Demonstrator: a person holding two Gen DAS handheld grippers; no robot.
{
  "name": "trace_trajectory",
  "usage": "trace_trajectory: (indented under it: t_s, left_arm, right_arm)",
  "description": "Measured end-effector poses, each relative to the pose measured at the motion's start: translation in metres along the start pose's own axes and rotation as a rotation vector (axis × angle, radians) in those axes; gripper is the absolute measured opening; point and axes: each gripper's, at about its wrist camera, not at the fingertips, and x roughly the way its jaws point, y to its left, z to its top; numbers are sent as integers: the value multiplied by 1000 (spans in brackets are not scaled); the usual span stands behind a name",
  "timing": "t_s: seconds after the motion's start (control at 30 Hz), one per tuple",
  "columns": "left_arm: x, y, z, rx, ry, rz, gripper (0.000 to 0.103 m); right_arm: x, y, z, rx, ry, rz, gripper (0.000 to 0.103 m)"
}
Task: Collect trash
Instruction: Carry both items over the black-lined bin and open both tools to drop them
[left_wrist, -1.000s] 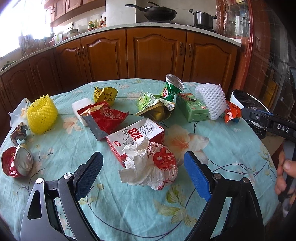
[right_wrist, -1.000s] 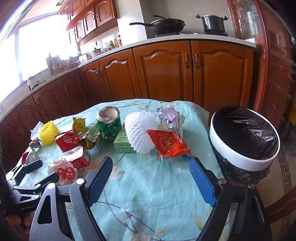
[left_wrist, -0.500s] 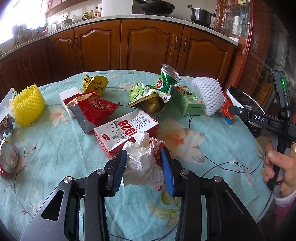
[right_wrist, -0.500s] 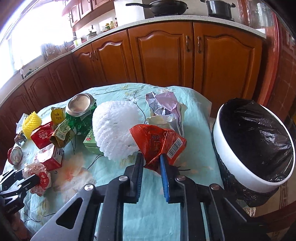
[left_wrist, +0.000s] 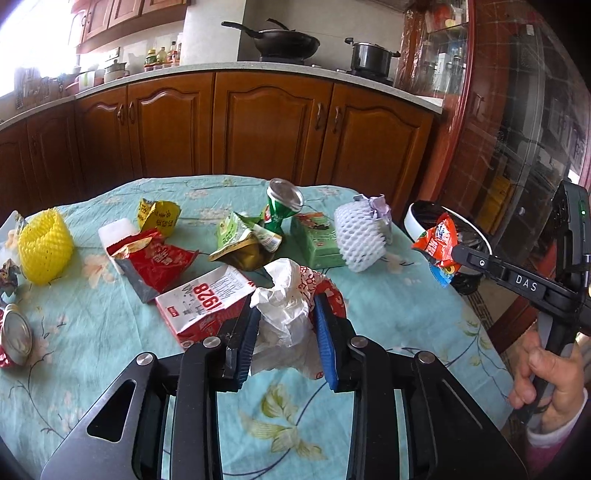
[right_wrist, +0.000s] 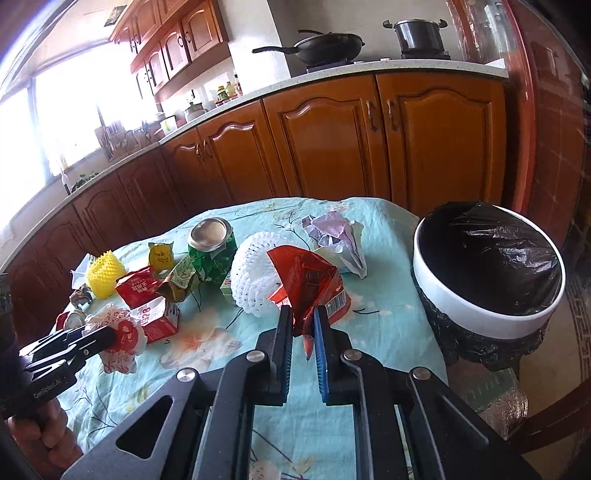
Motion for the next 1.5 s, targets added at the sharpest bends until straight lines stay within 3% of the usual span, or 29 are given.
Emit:
trace_trajectory:
  t_s: [0.37,0.73,1.13,1.5]
  left_arm:
    - [5,-55,20,72,-25,-101,28]
    - [38,-126,50,177,-29,-192,28]
    - [114,-192,104,201,39,-284,28]
    - [197,-226,125,190,211,-303,28]
  right_arm:
    - [-46,-20,-2,51,-62,-31,11]
    - [-66,-75,7,135,-107,-103,11]
    - [-53,-143,33,219,-94,-153,11]
    - [-14,-185,52,244,-1,-182,11]
